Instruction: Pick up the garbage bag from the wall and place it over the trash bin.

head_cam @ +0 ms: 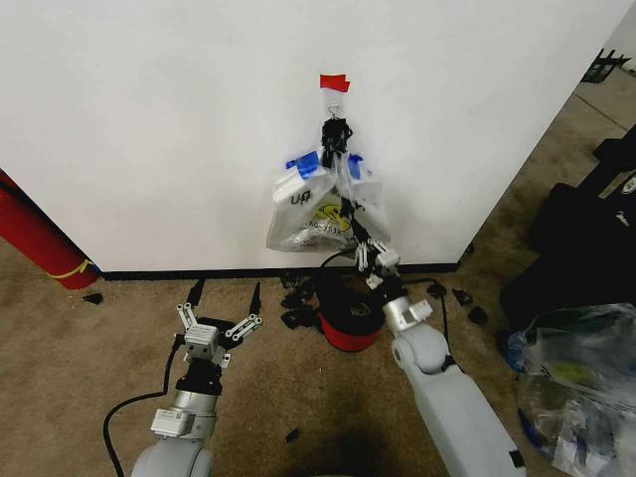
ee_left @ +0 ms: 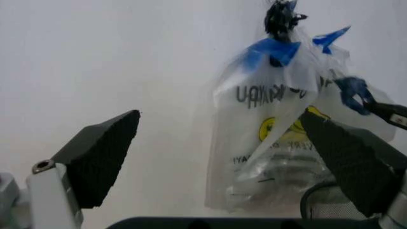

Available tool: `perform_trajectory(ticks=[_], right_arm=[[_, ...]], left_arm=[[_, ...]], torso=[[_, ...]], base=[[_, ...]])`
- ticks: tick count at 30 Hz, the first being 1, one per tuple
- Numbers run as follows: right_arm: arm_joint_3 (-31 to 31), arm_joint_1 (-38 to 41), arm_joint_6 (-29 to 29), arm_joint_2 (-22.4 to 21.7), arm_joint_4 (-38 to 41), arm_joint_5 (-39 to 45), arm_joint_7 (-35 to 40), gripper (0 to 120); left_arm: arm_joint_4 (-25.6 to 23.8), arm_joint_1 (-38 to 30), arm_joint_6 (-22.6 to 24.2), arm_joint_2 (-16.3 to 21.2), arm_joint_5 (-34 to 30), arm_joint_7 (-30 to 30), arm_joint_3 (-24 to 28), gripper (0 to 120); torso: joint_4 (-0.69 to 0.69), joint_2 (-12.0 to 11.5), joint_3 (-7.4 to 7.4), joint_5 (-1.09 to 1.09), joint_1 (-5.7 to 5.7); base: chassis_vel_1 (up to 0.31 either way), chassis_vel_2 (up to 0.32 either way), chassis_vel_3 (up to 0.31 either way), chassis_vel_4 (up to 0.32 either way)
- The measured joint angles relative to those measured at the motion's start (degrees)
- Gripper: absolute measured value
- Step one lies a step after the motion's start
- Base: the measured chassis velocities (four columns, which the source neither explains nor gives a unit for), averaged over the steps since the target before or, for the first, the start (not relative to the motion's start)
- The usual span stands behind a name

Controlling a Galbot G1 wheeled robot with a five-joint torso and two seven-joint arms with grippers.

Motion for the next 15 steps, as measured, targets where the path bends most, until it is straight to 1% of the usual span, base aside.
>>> perform_trajectory(ticks=[2, 5, 8, 10, 15], right_arm=[[1.3, -2.9, 0.7, -1.6, 1.4, 1.3, -3.6, 0], [2.3, -5.1, 1.3, -2.8, 2.4, 2.0, -5.7, 0], [3.4, -8.7, 1.8, -4.7, 3.9, 2.5, -7.0, 0], [3.6, -9.5, 2.0, -5.1, 4.2, 2.6, -7.1, 0], [5.0, -15.0, 4.1, -7.2, 5.2, 2.8, -8.1, 0]], left_arm=[[-0.8, 0.7, -0.2, -0.1, 0.2, 0.0, 0.0, 100], [-1.1, 1.1, -0.5, -0.3, 0.3, 0.0, 0.0, 100], [-1.3, 1.8, -1.1, -0.8, 0.7, -0.1, 0.1, 100], [-1.4, 1.9, -1.2, -0.9, 0.8, -0.1, 0.2, 100], [-1.8, 2.8, -2.1, -1.7, 1.5, -0.2, 0.5, 100]], torso=[[0.00, 0.0, 0.00, 0.00, 0.00], [-0.01, 0.0, 0.00, -0.01, 0.00], [0.00, 0.0, 0.00, 0.00, 0.00], [0.00, 0.0, 0.00, -0.01, 0.00], [-0.01, 0.0, -0.01, 0.00, 0.00]], base=[[0.000, 0.000, 0.000, 0.000], [0.000, 0.000, 0.000, 0.000], [0.000, 0.000, 0.000, 0.000], [0.000, 0.000, 0.000, 0.000], [0.000, 0.000, 0.000, 0.000]])
